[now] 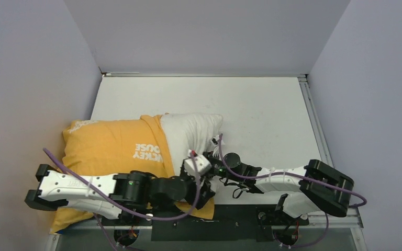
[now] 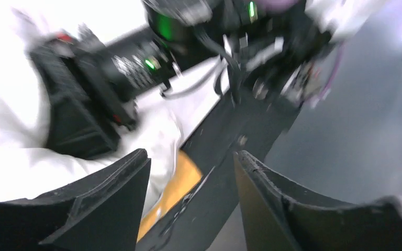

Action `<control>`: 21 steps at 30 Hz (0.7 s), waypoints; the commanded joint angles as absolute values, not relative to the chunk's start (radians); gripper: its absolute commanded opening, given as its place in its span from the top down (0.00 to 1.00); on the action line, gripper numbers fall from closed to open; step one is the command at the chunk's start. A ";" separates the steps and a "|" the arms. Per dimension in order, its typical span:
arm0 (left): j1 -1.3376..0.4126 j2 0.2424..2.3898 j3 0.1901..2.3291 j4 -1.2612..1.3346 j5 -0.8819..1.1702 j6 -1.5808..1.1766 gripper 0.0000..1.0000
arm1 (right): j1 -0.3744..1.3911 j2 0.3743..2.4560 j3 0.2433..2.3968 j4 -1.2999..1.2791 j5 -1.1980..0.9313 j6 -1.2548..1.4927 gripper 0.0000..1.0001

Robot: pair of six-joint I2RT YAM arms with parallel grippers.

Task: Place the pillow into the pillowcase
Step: Stuff the pillow into the pillowcase.

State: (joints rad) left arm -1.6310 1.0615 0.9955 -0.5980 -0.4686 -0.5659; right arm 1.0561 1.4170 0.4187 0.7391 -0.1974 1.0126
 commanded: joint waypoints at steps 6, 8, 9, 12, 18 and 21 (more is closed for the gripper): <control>-1.603 0.829 1.161 -0.544 -1.041 -0.593 0.19 | 0.891 1.010 0.455 0.333 -0.210 0.844 0.09; -1.516 0.871 1.242 -0.662 -1.068 -0.619 0.18 | 0.835 0.966 0.475 0.265 -0.220 0.817 0.03; -1.443 0.898 1.281 -0.720 -1.037 -0.629 0.18 | 0.806 0.955 0.488 0.230 -0.232 0.799 0.08; -1.220 0.969 1.357 -0.816 -0.890 -0.620 0.18 | 0.712 0.968 0.526 0.207 -0.299 0.772 0.10; -0.857 1.093 1.404 -0.819 -0.628 -0.543 0.17 | 0.526 1.125 0.583 0.311 -0.514 0.797 0.10; -0.669 1.147 1.390 -0.788 -0.494 -0.518 0.17 | 0.488 1.220 0.611 0.380 -0.575 0.820 0.10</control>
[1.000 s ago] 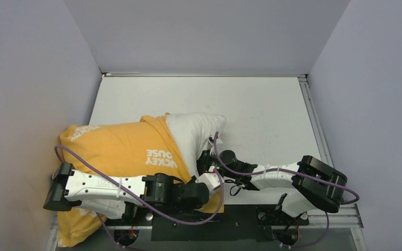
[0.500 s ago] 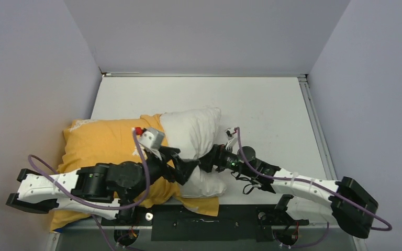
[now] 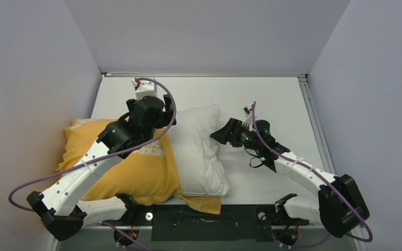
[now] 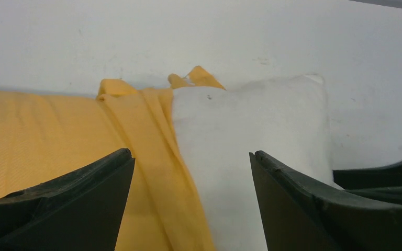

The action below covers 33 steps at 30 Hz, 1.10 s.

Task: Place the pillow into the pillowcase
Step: Stuff the pillow into the pillowcase.

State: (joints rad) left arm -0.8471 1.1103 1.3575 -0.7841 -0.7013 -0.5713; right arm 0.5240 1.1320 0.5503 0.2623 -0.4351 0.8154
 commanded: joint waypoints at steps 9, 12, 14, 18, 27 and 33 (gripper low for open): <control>-0.463 1.335 1.362 -0.668 -0.165 -0.430 0.51 | 0.498 1.451 0.683 0.559 -0.662 0.873 0.10; -0.457 1.383 1.386 -0.672 -0.085 -0.420 0.76 | 0.510 1.472 0.687 0.573 -0.666 0.872 0.08; -0.456 1.384 1.386 -0.667 -0.057 -0.425 0.92 | 0.511 1.474 0.677 0.604 -0.684 0.883 0.05; -0.457 1.350 1.390 -0.652 -0.044 -0.428 1.00 | 0.511 1.471 0.668 0.656 -0.720 0.906 0.15; -0.549 1.210 1.393 -0.491 0.088 -0.490 1.00 | 0.560 1.467 0.657 0.805 -0.751 0.974 0.75; -0.623 1.241 1.496 -0.639 -0.112 -0.461 0.89 | 0.609 1.468 0.663 0.826 -0.729 0.979 0.86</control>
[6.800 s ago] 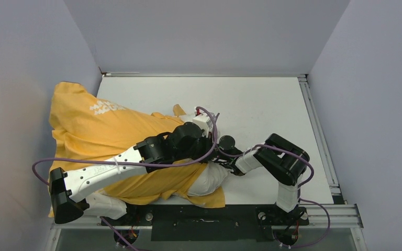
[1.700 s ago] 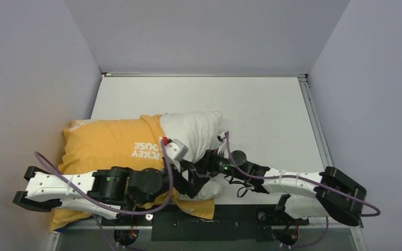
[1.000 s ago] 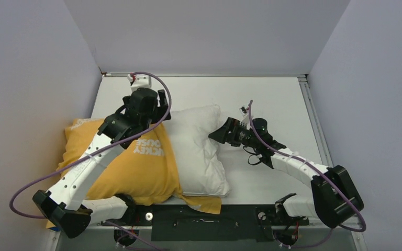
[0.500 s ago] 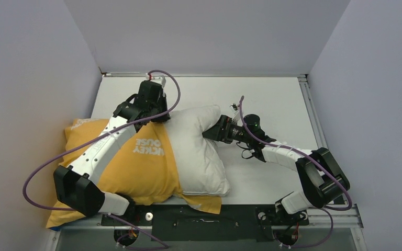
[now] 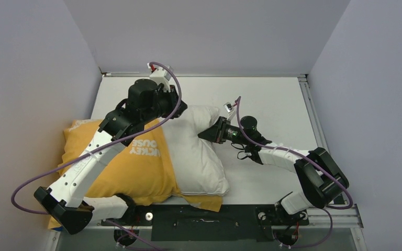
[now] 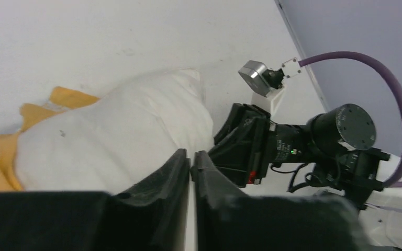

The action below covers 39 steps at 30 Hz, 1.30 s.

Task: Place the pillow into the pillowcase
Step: Stuff the pillow into the pillowcase.

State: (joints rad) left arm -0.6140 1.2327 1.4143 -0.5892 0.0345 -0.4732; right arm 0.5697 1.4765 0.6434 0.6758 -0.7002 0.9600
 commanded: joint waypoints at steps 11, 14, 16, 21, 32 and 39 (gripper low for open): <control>-0.494 1.260 1.387 -0.805 -0.420 -0.499 0.25 | 0.638 1.411 0.611 0.757 -0.687 0.938 0.86; -0.446 1.306 1.364 -0.818 -0.336 -0.499 0.25 | 0.638 1.405 0.605 0.747 -0.680 0.932 0.85; -0.441 1.343 1.358 -0.833 -0.299 -0.494 0.27 | 0.638 1.403 0.607 0.745 -0.678 0.930 0.85; -0.440 1.349 1.361 -0.791 -0.211 -0.485 0.96 | 0.638 1.403 0.625 0.724 -0.680 0.919 0.86; -0.561 1.192 1.435 -0.580 -0.055 -0.505 1.00 | 0.638 1.424 0.605 0.883 -0.712 0.974 0.92; -0.652 1.218 1.545 -0.736 -0.459 -0.468 1.00 | 0.640 1.380 0.609 0.879 -0.750 0.952 0.95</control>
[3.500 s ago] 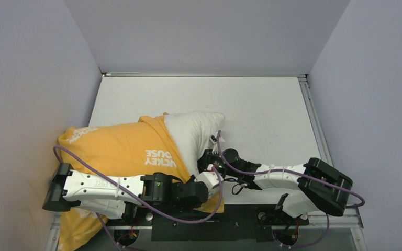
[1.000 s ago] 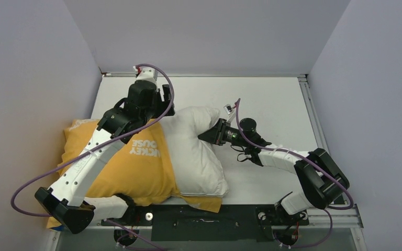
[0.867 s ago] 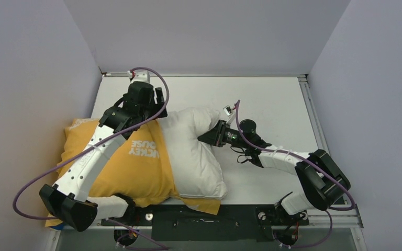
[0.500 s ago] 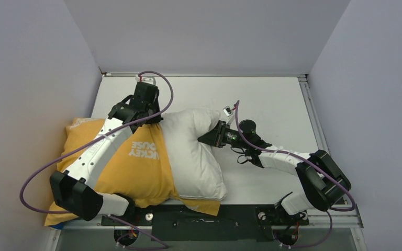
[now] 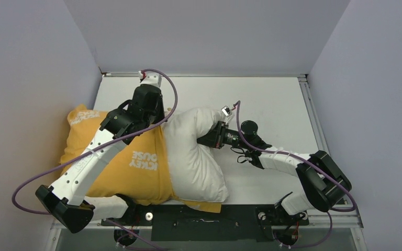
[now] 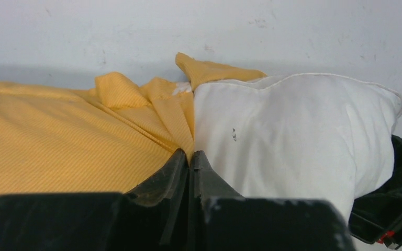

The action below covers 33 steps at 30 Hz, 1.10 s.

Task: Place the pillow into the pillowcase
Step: Stuff the pillow into the pillowcase.

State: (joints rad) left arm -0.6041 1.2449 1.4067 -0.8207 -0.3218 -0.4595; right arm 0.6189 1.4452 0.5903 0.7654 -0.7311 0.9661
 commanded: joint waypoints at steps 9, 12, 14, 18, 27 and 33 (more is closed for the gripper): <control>-0.761 1.200 1.522 -0.587 -0.517 -0.434 1.00 | 0.670 1.323 0.650 0.788 -0.814 0.839 0.95; -0.815 1.227 1.505 -0.475 -0.337 -0.447 1.00 | 0.692 1.351 0.669 0.815 -0.820 0.831 0.95; -0.880 1.256 1.514 -0.420 -0.267 -0.471 1.00 | 0.699 1.385 0.691 0.828 -0.820 0.837 0.95; -1.027 1.301 1.569 -0.384 -0.206 -0.547 1.00 | 0.692 1.457 0.750 0.842 -0.835 0.845 0.95; -1.322 1.329 1.601 -0.140 -0.246 -0.603 1.00 | 0.740 1.619 0.897 0.787 -0.759 0.883 0.95; -1.367 1.318 1.565 -0.128 -0.355 -0.579 1.00 | 0.737 1.720 0.890 0.817 -0.749 0.943 0.95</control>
State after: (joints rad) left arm -1.2415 1.3468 1.4654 -0.5613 -0.5438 -0.5007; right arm 0.7116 1.6554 0.8234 0.6876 -0.9066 0.8974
